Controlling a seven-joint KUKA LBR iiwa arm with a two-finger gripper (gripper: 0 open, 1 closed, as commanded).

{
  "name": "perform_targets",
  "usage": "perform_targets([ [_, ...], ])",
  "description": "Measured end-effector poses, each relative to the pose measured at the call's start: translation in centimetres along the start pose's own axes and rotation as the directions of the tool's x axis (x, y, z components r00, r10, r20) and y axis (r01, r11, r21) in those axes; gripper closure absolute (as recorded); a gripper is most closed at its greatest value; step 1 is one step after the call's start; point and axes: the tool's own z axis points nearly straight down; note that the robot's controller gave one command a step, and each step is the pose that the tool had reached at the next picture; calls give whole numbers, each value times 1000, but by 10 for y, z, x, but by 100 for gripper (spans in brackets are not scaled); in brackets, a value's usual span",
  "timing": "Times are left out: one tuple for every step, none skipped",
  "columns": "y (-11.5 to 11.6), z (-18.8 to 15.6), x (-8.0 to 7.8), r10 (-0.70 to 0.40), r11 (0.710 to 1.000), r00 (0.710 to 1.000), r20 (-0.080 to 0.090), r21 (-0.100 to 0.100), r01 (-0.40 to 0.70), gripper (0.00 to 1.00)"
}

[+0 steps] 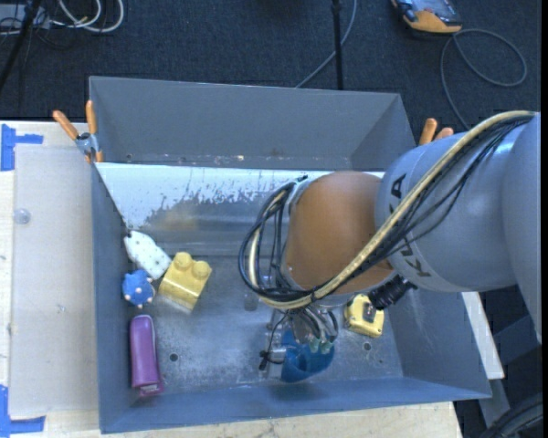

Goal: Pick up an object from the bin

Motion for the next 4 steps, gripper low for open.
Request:
perform_targets([
  [0,-4,-2,3,1000,1000,8,-1,-3,0],
  [-36,21,-12,-50,999,999,7,-3,50,0],
  [-70,50,-12,-155,988,988,1,1,155,0],
  [-70,59,0,-377,926,926,12,-14,377,0],
])
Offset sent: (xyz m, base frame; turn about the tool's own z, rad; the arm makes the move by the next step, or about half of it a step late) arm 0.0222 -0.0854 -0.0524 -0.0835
